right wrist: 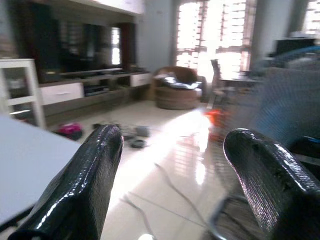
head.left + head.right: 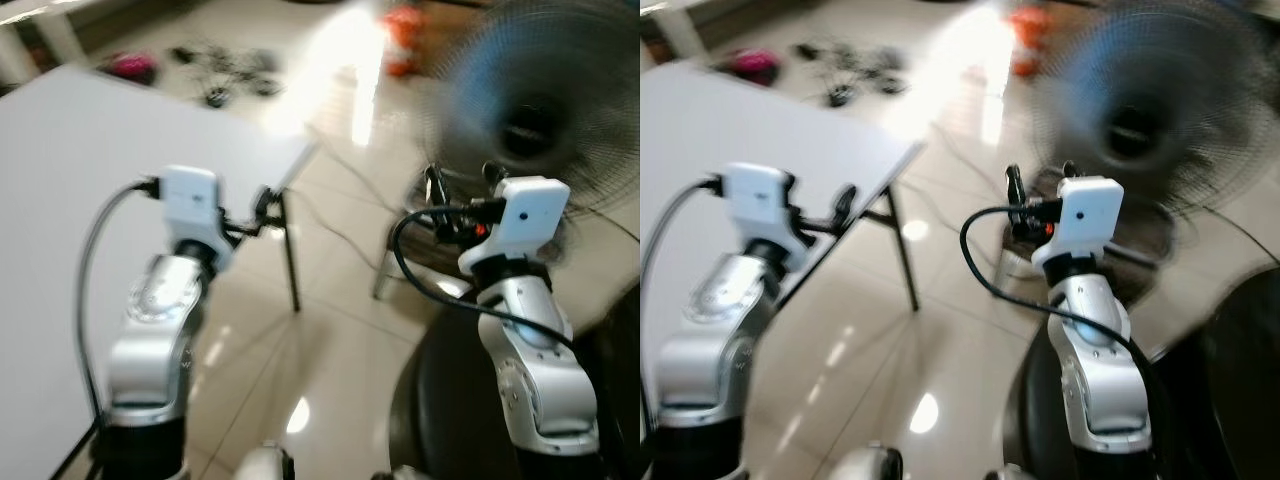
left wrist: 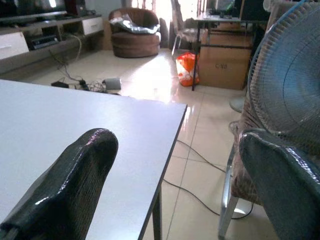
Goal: Setting the table
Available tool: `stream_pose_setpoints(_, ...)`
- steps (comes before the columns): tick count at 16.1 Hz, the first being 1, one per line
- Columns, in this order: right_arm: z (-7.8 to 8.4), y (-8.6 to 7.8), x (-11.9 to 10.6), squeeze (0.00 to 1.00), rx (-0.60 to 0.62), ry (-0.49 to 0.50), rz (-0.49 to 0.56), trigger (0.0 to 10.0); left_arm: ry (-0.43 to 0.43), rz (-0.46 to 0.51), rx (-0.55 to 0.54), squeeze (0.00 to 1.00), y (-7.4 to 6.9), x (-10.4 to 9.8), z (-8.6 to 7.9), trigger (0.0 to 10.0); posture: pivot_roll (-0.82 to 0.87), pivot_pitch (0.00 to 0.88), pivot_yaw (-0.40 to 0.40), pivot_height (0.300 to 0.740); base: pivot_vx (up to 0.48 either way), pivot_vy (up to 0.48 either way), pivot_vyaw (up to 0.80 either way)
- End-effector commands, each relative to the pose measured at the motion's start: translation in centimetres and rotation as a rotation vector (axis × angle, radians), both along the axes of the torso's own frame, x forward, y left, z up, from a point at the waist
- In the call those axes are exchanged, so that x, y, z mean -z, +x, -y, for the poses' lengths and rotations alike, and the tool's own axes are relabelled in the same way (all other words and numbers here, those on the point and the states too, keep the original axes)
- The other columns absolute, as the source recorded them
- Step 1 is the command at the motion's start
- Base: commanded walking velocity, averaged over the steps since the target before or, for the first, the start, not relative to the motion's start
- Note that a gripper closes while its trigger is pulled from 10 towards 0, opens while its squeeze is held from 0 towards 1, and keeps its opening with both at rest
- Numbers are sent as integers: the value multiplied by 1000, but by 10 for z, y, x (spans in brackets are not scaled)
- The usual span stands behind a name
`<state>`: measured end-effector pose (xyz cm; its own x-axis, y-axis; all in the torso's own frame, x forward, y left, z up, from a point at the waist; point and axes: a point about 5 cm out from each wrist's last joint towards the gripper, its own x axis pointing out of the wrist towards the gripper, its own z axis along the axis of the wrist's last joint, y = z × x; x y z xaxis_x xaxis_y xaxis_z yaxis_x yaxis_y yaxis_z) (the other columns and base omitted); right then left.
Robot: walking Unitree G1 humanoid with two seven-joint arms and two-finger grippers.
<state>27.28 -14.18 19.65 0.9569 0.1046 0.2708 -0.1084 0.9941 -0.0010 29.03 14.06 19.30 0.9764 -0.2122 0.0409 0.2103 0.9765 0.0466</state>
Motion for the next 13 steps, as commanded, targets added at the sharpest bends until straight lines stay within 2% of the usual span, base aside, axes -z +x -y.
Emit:
stream_pose_setpoints(1,-1,3,-8,0,-3,24,24,10000,18,41,0,0,4,-11,4,10000,5,33,14,740,0,0,800)
stream_pose_setpoints(3,-2,8,-12,0,7,30,32,10000,-18,25,-50,0,12,-8,2,10000,-11,11,27,740,0,0,800)
stream_pose_setpoints(5,-2,12,-12,0,16,36,30,10000,17,3,-71,0,16,-5,-1,10000,-13,0,22,740,0,0,800)
stream_pose_setpoints(6,-5,14,-7,0,1,46,13,10000,154,3,-76,0,18,-1,-4,10000,-10,0,6,740,0,0,800)
stream_pose_setpoints(7,-6,17,4,0,0,39,-21,10000,177,5,-73,0,18,2,-5,10000,-8,0,-4,740,0,0,800)
stream_pose_setpoints(9,-8,20,6,0,-17,63,-34,10000,154,51,-98,0,18,-5,-8,10000,1,0,-8,740,0,0,800)
stream_pose_setpoints(11,-11,19,6,0,-48,62,-33,10000,153,77,-63,0,16,-10,-3,10000,3,0,-9,740,0,0,800)
stream_pose_setpoints(13,-13,15,16,0,-90,68,-65,10000,156,99,-31,0,10,-10,4,10000,2,0,-12,740,0,330,800)
